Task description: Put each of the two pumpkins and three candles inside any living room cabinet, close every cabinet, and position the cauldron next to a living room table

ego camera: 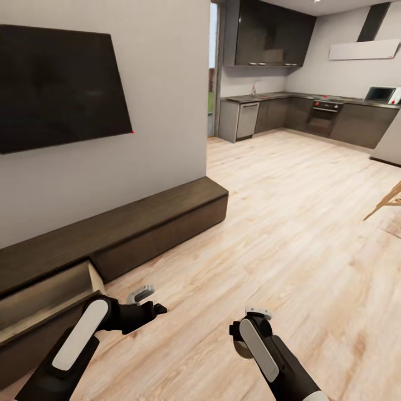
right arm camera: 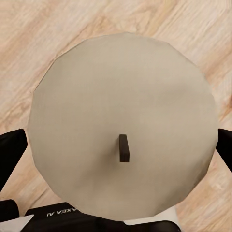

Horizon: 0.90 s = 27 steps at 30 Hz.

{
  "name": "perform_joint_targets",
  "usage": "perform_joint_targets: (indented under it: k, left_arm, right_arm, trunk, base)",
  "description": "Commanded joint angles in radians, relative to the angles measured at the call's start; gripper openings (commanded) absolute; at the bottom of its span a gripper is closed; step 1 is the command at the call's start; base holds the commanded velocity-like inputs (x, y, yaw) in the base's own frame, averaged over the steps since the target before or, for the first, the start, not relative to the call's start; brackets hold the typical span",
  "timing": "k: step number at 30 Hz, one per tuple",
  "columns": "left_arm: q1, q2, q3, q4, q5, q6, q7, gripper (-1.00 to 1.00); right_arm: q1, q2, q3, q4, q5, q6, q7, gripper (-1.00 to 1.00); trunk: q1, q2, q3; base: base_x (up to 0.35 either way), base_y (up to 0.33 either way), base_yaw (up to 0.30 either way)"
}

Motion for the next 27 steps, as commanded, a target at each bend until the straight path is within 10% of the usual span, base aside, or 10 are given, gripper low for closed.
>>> perform_joint_targets:
  k: [1,27]
  left_arm:
    - [-0.001,0.001,-0.002,-0.001,0.01,0.0,0.01,1.0]
    - [-0.001,0.001,-0.004,-0.002,0.014,0.001,-0.004,1.0]
  right_arm:
    - [-0.001,0.0,0.001,-0.001,-0.009,0.002,-0.01,-1.0]
    - [0.0,-0.002,0.002,-0.001,-0.008,0.002,-0.008,-1.0]
  trunk:
    - [-0.004,0.007,0.002]
    - [-0.065,0.119,0.052]
  base:
    - [-0.012,0.0,0.291]
    - [-0.001,0.0,0.291]
